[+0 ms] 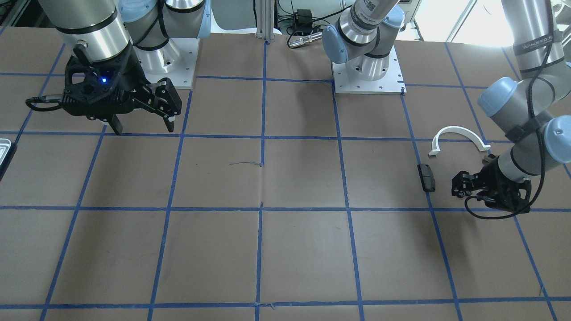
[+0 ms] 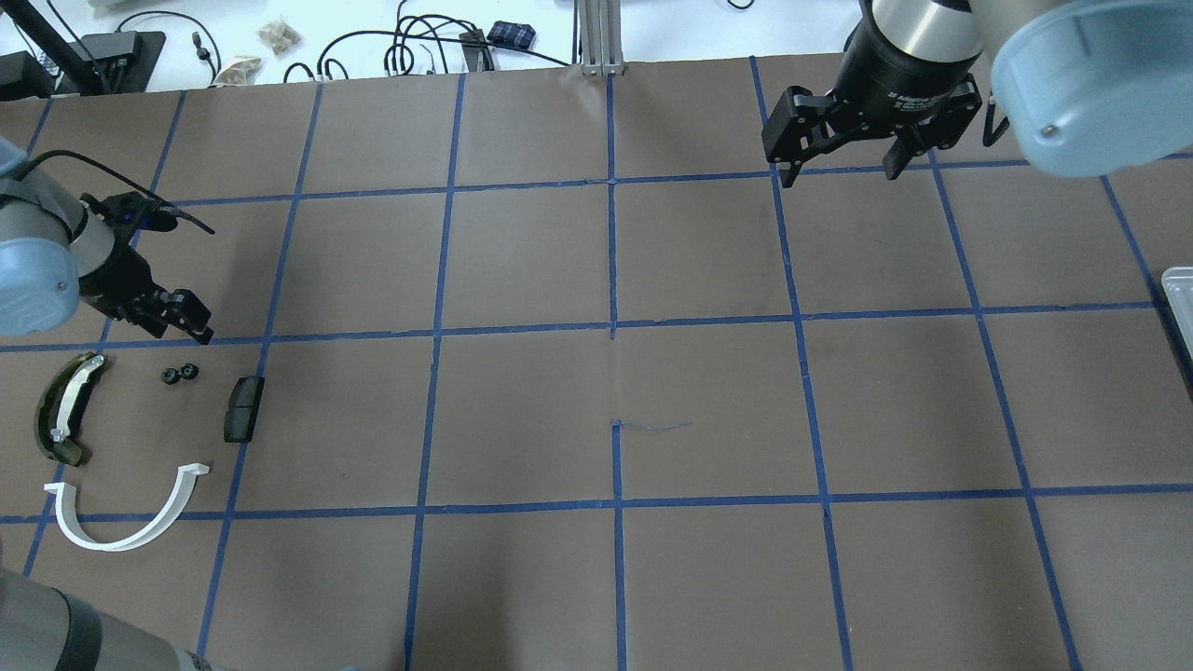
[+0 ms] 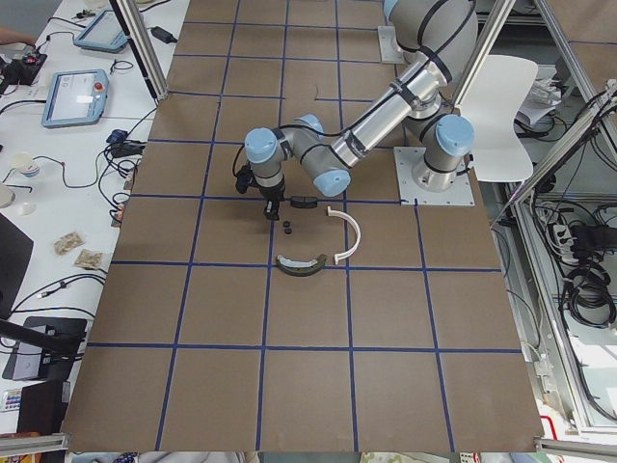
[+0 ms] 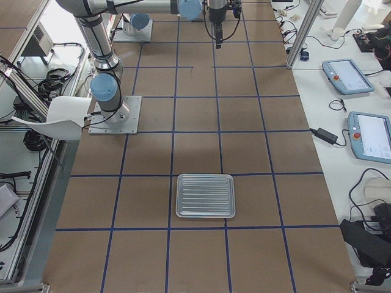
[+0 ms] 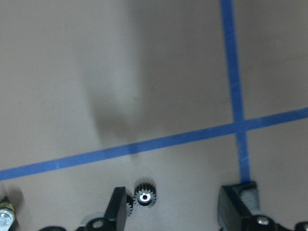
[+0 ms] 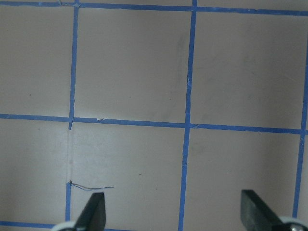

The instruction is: Place bearing gear from tray to pile

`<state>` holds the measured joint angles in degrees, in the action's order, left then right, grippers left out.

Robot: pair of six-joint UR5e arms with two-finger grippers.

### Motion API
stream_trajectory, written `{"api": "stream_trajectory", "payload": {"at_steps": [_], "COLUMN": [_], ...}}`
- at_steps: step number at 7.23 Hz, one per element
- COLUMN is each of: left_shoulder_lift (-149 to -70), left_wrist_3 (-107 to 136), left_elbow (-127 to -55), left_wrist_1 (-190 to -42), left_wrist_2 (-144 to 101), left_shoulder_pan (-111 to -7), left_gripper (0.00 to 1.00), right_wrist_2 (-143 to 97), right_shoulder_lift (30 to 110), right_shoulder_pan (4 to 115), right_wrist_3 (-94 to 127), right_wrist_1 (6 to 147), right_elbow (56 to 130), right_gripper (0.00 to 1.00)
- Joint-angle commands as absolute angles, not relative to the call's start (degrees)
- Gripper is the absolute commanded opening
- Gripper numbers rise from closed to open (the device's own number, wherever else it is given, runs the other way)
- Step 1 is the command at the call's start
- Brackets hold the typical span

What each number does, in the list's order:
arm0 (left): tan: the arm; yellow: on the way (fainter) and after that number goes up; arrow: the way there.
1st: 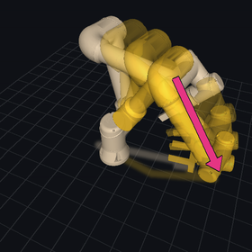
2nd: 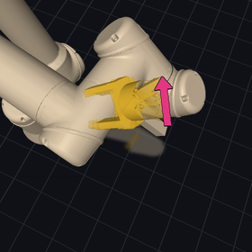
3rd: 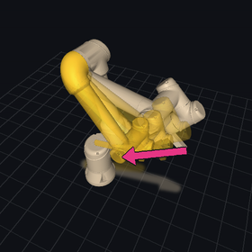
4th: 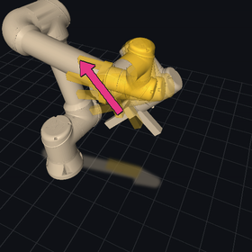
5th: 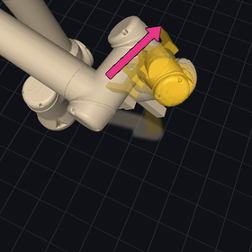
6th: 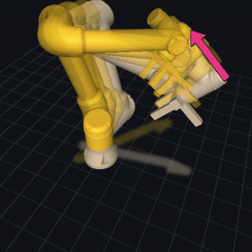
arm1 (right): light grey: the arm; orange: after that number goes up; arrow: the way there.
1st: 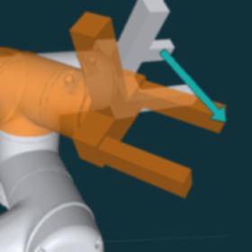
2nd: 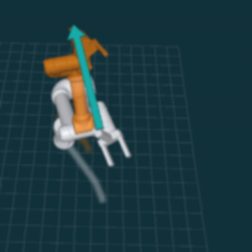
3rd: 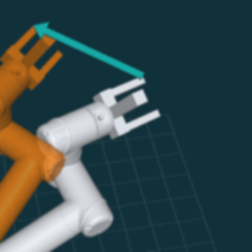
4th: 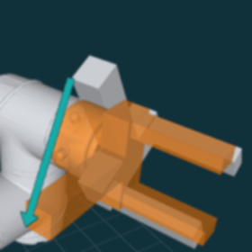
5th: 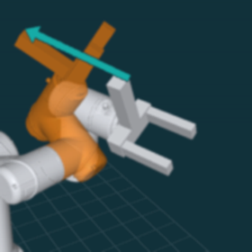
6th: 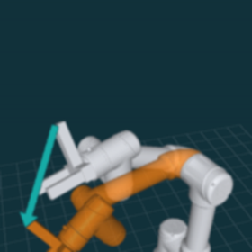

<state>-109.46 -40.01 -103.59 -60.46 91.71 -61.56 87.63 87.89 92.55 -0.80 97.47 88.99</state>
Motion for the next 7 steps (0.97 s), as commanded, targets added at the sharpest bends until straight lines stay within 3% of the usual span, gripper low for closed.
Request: {"api": "stream_trajectory", "payload": {"at_steps": [1,5,7], "left_shoulder_lift": [-106.10,-100.55,-97.75], "left_wrist_3": [-28.37,2.78,3.08], "left_elbow": [-99.69,-87.13,-86.14], "left_wrist_1": [-65.73,-82.25,-90.05], "left_wrist_2": [92.11,91.49,90.36], "left_shoulder_pan": [-71.32,-96.52,-97.74], "left_gripper": [0.73,0.77,0.78], "right_wrist_2": [87.63,87.63,87.63], "right_shoulder_lift": [87.89,87.89,87.89], "right_shoulder_pan": [92.55,92.55,92.55], "right_wrist_3": [-0.79,-0.79,-0.79], "right_wrist_1": [97.47,97.56,97.47], "right_elbow": [89.03,88.86,88.59], "right_gripper": [1.00,1.00,1.00]}}
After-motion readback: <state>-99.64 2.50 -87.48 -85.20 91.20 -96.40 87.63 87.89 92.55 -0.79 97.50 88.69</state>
